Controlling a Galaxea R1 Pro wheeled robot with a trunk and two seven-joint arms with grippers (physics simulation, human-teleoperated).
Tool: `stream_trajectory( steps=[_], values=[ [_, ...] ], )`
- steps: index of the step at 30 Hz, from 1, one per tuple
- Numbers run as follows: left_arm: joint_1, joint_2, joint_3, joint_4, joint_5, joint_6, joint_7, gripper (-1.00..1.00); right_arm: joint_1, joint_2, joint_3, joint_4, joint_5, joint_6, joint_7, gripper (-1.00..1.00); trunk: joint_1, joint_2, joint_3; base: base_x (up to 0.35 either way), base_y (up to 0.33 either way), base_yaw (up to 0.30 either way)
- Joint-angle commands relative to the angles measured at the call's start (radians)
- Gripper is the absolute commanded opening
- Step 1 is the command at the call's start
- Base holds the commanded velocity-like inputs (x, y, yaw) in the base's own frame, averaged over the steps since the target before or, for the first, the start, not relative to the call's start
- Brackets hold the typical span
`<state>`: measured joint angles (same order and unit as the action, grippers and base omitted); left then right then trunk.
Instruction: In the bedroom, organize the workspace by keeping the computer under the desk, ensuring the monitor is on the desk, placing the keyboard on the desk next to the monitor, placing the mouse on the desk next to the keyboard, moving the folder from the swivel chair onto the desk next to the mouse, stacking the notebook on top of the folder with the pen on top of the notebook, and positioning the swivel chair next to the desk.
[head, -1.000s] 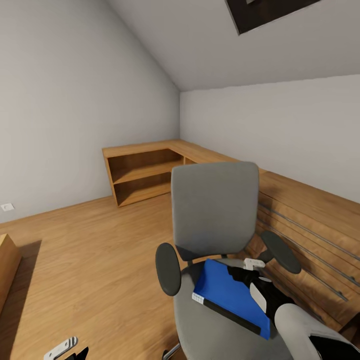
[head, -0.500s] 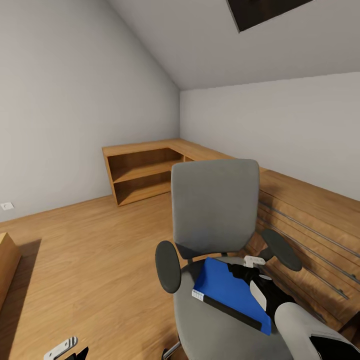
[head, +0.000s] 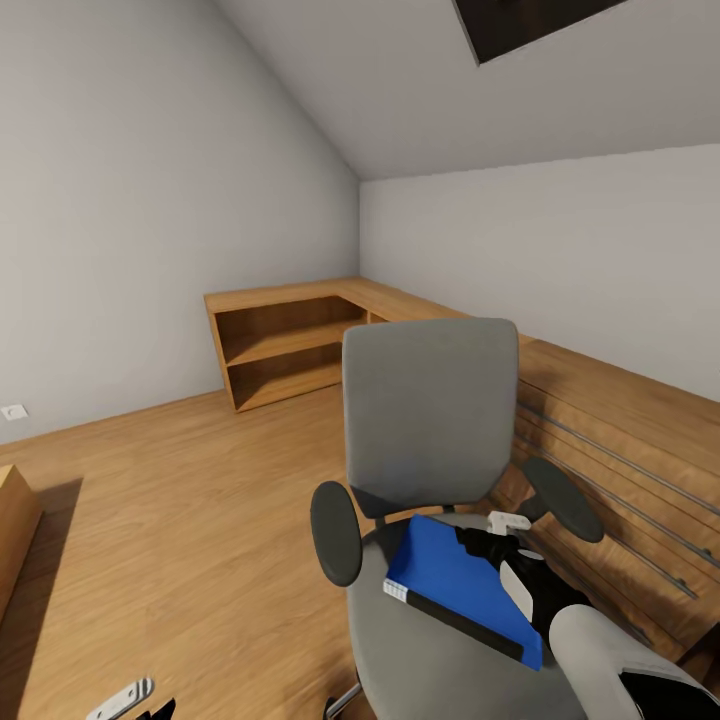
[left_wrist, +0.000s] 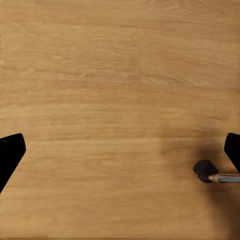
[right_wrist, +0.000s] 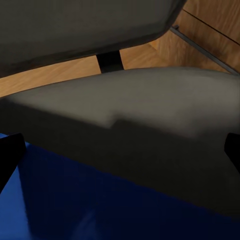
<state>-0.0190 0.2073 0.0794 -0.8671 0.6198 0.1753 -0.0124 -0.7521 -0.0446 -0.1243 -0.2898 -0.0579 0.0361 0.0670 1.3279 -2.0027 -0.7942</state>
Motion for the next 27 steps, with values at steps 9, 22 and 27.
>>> stream_trajectory(
  steps=[9, 22, 27],
  values=[
    [0.000, 0.000, 0.001, 0.009, 0.009, -0.035, -0.001, 1.00, 0.000, 0.000, -0.006, 0.035, -0.003, 0.004, 0.005, 1.00, 0.000, 0.000, -0.001, -0.118, 0.000, 0.000],
    [0.000, 0.000, 0.001, 0.010, 0.009, -0.043, -0.001, 1.00, 0.000, 0.000, -0.005, 0.035, -0.003, 0.004, 0.005, 1.00, 0.000, 0.000, -0.001, -0.048, 0.000, 0.000],
    [0.000, 0.000, 0.000, 0.010, 0.009, -0.043, -0.001, 1.00, 0.000, 0.001, -0.005, 0.035, -0.003, 0.004, 0.005, 1.00, 0.000, 0.000, -0.001, -0.015, 0.000, 0.000]
  ],
)
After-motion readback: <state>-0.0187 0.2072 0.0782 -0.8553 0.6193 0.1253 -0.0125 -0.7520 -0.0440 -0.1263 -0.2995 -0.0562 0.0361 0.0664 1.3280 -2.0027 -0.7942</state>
